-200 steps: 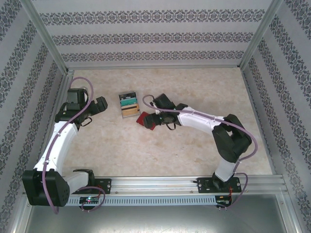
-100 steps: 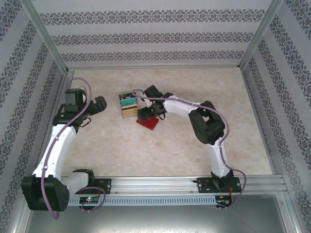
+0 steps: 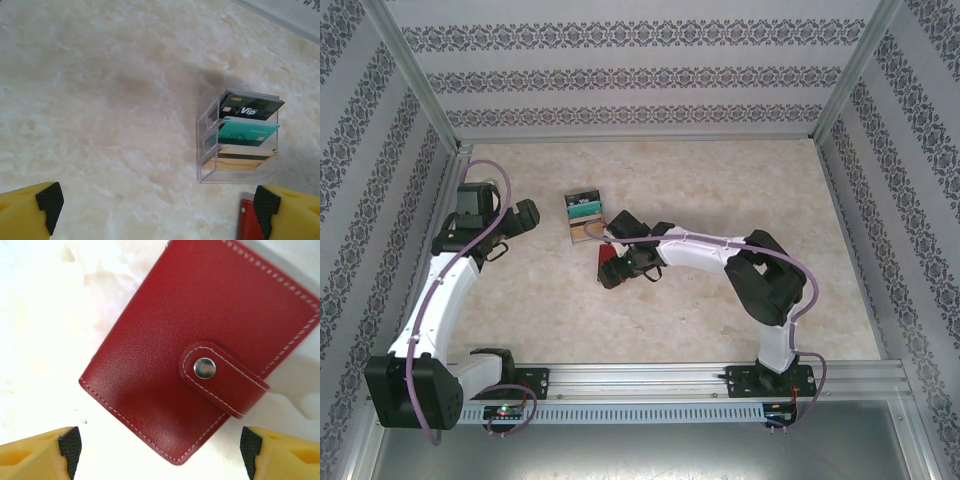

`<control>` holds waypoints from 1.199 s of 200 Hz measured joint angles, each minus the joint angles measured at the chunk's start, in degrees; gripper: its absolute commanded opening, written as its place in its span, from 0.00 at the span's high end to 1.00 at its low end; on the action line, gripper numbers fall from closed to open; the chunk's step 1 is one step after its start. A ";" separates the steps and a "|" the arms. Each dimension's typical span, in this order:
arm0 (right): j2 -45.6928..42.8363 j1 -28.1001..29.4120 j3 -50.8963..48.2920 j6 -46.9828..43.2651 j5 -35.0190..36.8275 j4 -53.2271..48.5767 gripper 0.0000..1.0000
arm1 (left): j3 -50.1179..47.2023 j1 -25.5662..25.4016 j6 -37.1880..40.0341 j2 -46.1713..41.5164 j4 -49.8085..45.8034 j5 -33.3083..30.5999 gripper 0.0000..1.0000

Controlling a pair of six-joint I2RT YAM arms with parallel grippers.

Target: Take the credit cards out of the card holder

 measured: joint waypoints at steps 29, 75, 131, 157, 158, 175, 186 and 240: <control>-0.31 -0.04 3.08 1.84 7.50 -4.33 0.33 | 0.00 0.00 -0.13 0.50 0.00 0.02 0.01; 4.48 1.14 12.41 3.58 14.71 -9.42 0.51 | -0.42 0.00 -0.15 0.50 0.37 0.04 0.01; 11.69 2.69 19.32 4.42 16.11 -13.77 0.63 | -0.52 0.02 -0.15 0.50 0.39 0.66 0.01; 14.27 2.71 23.15 4.44 16.31 -15.87 0.64 | -0.63 0.00 -0.15 0.50 0.39 1.07 0.01; 14.34 2.71 23.21 4.44 16.31 -15.93 0.64 | -0.63 0.00 -0.15 0.50 0.39 1.09 0.01; 15.17 2.71 24.09 4.46 16.52 -16.68 0.63 | -0.66 0.00 -0.15 0.50 0.39 1.11 0.01; 15.26 2.73 24.09 4.52 16.57 -17.33 0.62 | -0.72 0.00 -0.15 0.50 0.39 1.11 0.01; 15.34 4.42 24.09 6.27 18.21 -20.39 0.55 | -1.18 0.00 -0.15 0.46 0.42 1.11 0.01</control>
